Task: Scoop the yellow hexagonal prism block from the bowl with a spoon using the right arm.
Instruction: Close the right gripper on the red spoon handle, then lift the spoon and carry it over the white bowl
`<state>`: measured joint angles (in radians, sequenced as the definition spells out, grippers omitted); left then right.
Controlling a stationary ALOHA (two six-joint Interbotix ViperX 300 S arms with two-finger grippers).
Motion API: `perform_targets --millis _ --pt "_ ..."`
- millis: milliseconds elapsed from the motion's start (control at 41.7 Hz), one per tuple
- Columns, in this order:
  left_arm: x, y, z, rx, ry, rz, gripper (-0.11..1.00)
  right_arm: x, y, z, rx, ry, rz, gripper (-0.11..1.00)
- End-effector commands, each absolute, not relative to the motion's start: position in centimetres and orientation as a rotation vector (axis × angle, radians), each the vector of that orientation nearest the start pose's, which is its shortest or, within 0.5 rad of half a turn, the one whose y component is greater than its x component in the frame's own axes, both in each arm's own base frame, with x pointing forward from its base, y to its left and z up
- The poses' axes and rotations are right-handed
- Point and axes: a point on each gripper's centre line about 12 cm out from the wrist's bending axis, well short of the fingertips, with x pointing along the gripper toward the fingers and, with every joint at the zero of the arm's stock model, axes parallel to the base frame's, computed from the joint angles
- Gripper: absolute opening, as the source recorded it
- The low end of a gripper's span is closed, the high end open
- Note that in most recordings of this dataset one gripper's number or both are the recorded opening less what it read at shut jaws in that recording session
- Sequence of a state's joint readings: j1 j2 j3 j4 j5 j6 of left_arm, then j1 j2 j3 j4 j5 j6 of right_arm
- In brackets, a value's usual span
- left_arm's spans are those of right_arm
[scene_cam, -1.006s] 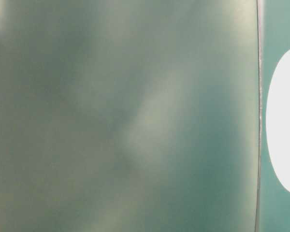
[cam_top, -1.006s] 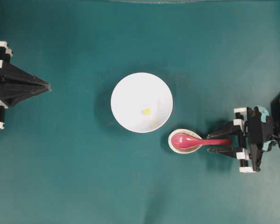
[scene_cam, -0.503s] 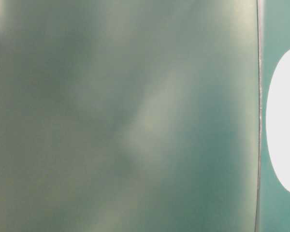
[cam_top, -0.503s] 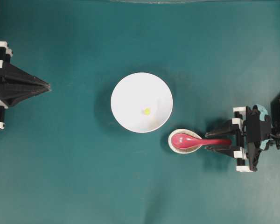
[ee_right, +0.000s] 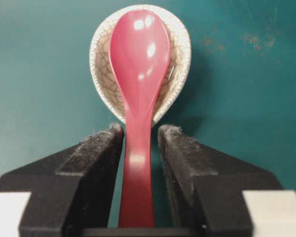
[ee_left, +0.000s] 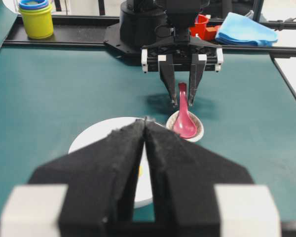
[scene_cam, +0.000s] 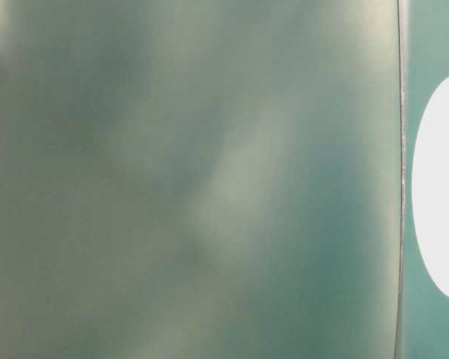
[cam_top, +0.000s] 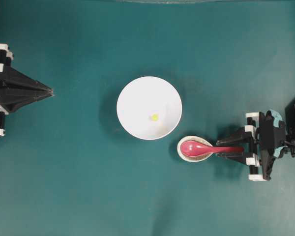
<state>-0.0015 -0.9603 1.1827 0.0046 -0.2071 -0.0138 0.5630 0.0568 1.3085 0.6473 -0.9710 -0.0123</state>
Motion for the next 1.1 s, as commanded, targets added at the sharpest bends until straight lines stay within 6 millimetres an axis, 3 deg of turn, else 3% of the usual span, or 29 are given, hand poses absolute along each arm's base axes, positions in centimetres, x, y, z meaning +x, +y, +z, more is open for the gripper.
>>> perform_targets --millis 0,168,839,1078 --pt "20.21 -0.05 29.02 -0.008 -0.009 -0.003 0.09 22.45 7.29 8.27 0.128 0.416 -0.039 0.4" --pt "20.21 -0.05 29.02 -0.008 -0.009 -0.003 0.09 22.45 7.31 8.25 0.128 0.418 -0.037 0.36" --pt "20.22 -0.05 29.08 -0.008 -0.011 -0.003 0.09 22.45 7.31 8.29 0.129 0.417 -0.037 0.36" --pt "20.22 -0.05 29.08 -0.008 -0.011 -0.003 0.09 22.59 7.4 8.4 0.133 0.412 -0.036 0.24"
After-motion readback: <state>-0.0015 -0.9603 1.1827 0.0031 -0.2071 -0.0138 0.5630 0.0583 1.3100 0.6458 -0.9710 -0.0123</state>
